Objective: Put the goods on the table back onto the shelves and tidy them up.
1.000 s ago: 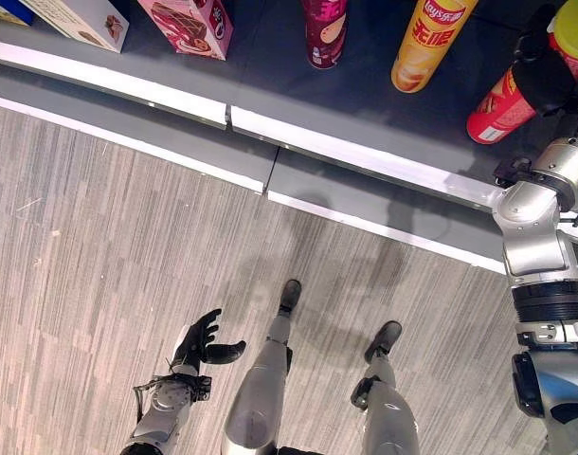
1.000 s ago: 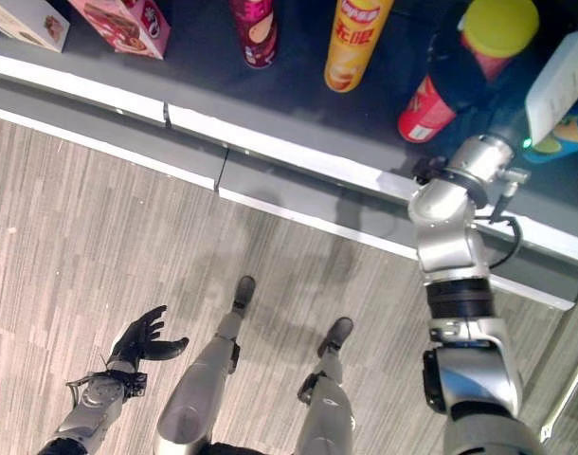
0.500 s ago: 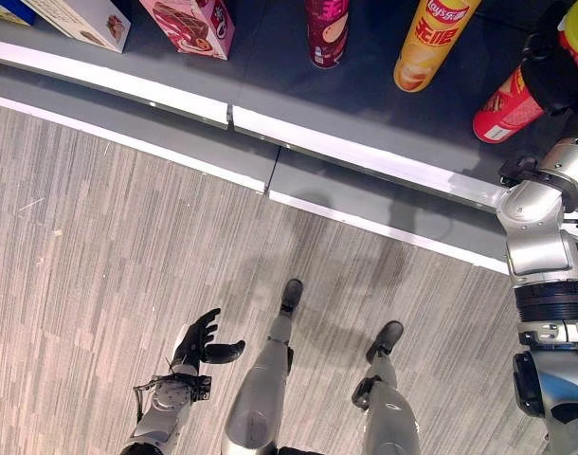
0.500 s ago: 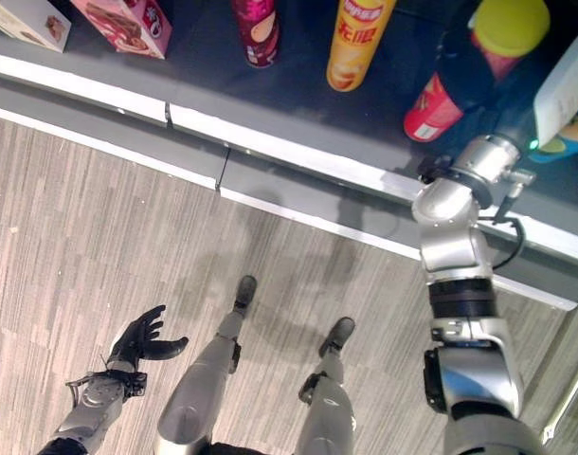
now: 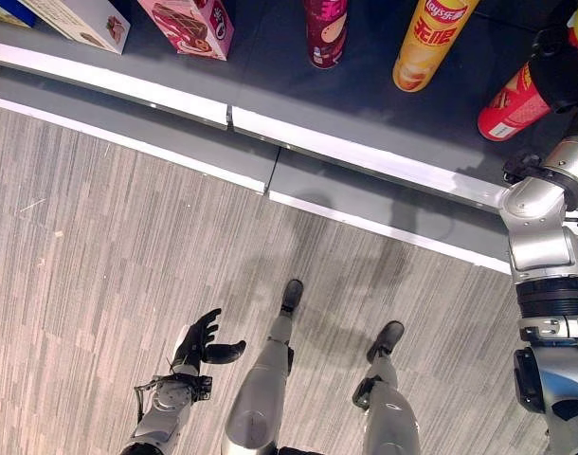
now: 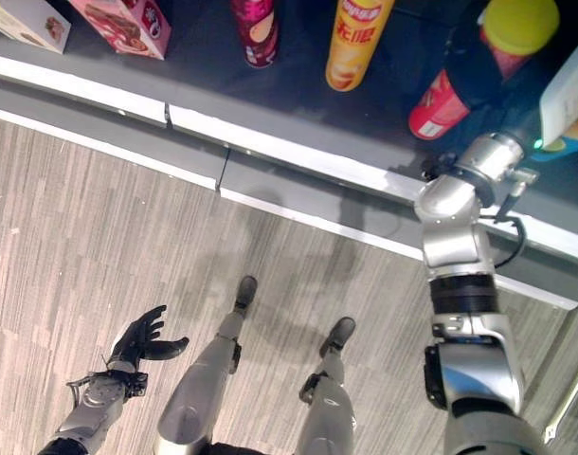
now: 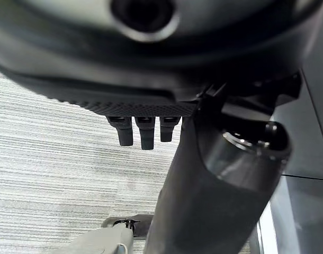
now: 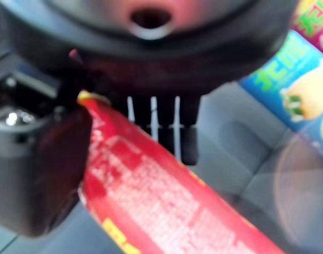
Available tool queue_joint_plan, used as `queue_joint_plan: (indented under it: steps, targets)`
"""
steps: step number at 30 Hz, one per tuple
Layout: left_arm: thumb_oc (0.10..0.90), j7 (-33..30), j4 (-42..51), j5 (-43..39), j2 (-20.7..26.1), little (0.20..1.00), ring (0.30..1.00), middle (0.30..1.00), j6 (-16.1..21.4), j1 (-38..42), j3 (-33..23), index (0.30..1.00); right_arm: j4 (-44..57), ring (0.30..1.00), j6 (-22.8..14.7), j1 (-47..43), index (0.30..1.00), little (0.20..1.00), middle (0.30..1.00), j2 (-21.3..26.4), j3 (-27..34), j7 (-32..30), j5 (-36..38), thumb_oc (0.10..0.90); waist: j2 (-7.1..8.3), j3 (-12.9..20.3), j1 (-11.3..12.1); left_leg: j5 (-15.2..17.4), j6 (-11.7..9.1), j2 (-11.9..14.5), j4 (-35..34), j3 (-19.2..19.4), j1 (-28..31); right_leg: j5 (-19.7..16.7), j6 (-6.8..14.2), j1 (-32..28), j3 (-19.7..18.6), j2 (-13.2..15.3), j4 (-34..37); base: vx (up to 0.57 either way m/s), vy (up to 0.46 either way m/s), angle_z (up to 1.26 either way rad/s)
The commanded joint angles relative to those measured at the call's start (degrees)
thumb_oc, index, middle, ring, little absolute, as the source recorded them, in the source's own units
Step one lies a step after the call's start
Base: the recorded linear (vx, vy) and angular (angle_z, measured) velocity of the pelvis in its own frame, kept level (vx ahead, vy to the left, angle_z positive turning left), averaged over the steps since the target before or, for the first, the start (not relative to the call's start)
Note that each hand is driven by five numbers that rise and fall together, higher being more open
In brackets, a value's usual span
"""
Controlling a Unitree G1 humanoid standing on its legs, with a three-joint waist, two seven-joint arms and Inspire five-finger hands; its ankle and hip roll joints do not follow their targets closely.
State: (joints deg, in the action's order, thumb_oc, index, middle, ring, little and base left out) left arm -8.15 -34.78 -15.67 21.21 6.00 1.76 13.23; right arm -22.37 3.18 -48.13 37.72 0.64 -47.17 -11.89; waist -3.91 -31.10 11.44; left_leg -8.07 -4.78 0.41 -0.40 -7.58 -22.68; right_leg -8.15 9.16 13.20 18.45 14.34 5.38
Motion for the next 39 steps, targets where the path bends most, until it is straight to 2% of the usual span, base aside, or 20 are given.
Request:
queue_joint_plan:
  steps: [1,19,20,21,33,39]
  targets:
    - [0.800,-1.9,0.6,-0.6,2.7,0.900,0.900,0.900,2.0,-3.2,0.7,0.900,-0.6,0.300,-1.6,-2.6,0.300,0.300,0.300,7.2,0.3,-3.3,-0.4,0.400,-1.37,2.8,-1.1,6.2,-1.5,2.1,3.8,2.4,-1.1,4.9,4.6,0.1,-2.2,4.2,-6.3,0.00,0.000,0.00]
    - [0.800,-2.1,0.3,-0.3,2.6,0.900,0.900,0.900,1.8,-2.8,0.5,0.900,-0.9,0.300,-1.7,-1.3,0.300,0.300,0.300,6.3,0.4,-3.1,0.2,0.400,-1.18,2.5,-1.9,6.5,-1.5,2.3,4.6,3.0,-1.3,4.7,4.6,0.4,-2.5,4.3,-6.5,0.00,0.000,0.00]
    - [0.800,-2.2,0.3,-0.3,2.6,0.900,0.900,0.900,1.9,-2.8,0.5,0.900,-0.9,0.434,-1.8,-1.5,0.434,0.434,0.434,6.3,0.3,-3.0,0.2,0.489,-1.21,2.5,-1.9,6.4,-1.5,2.3,4.6,2.9,-1.3,4.6,4.6,0.5,-2.5,4.3,-6.5,0.00,0.000,0.00]
    - [0.800,-2.2,0.4,-0.4,2.6,0.900,0.900,0.900,1.9,-2.8,0.4,0.900,-0.8,0.900,-1.9,-1.5,0.900,0.900,0.900,6.1,0.1,-2.8,0.3,0.800,-1.21,2.5,-1.8,6.7,-1.6,2.4,4.6,3.0,-1.2,4.9,4.7,0.3,-2.6,4.2,-6.5,0.00,0.000,0.00]
    - [0.800,-2.2,0.5,-0.2,2.5,0.900,0.900,0.900,1.6,-2.9,0.4,0.900,-0.3,0.900,-2.1,-1.6,0.900,0.900,0.900,5.9,-0.1,-2.8,0.2,0.800,-1.11,2.8,-1.9,6.3,-1.5,2.3,4.1,3.0,-1.0,4.7,4.6,0.3,-2.5,4.2,-6.4,0.00,0.000,0.00]
    - [0.800,-2.2,0.1,0.1,2.5,0.900,0.900,0.900,1.2,-3.0,0.2,0.900,4.0,0.900,-2.5,0.7,0.900,0.900,0.900,4.9,1.7,-3.2,-0.7,0.800,-0.98,3.3,-2.0,6.9,-1.5,2.3,4.9,3.1,-0.6,4.9,4.6,-0.2,-2.5,4.2,-6.6,0.00,0.000,0.00]
